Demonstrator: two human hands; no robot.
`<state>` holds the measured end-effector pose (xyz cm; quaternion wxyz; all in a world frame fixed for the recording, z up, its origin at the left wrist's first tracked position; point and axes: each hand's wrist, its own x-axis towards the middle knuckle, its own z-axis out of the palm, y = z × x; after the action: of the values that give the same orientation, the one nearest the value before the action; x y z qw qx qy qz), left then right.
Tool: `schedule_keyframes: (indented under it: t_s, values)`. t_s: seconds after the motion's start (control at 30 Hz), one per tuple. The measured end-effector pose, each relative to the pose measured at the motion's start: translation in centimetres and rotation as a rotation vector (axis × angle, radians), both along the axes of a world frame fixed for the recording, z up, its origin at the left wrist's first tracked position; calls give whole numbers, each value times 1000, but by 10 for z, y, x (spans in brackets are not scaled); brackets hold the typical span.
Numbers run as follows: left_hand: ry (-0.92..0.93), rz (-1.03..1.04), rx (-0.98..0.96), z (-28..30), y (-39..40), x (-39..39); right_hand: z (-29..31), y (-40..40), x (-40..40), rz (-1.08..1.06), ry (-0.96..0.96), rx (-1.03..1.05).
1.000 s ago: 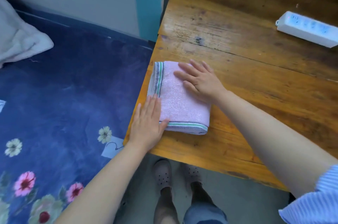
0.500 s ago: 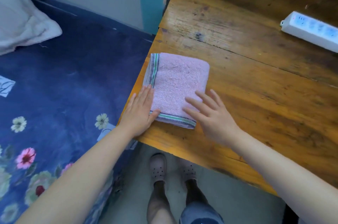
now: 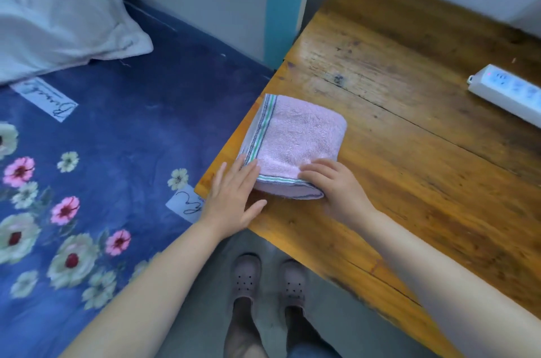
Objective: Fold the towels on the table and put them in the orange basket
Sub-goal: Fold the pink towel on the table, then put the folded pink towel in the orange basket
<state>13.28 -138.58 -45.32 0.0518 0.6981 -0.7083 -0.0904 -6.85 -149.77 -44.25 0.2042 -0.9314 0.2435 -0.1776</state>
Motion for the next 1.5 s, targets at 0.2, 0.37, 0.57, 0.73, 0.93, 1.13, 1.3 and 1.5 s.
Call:
schedule_keyframes:
  t_s: [0.2,0.37,0.57,0.73,0.93,1.13,1.3,1.5]
  values:
    - [87,108,-168,13,14,-10,51,-2,-5,-32,-57,320]
    - [261,166,-203,50,31,-2,82,-2,1,3,39,585]
    - [400,401,-204,111,81,27,114,21,55,1,0,912]
    - [596,808,-212,152,146,53,131,85,121,114,92,1071]
    - [621,1147,-199,184,258,101,136,198,206,275,249,992]
    - [621,1271,-240,209,385,150,164,303,284,383,176,871]
    - [763,1361,-269,242,483,190,199,388,345,412,50,935]
    - [1048,1397,-620,275,555,242,234,463,412,467,9,1007]
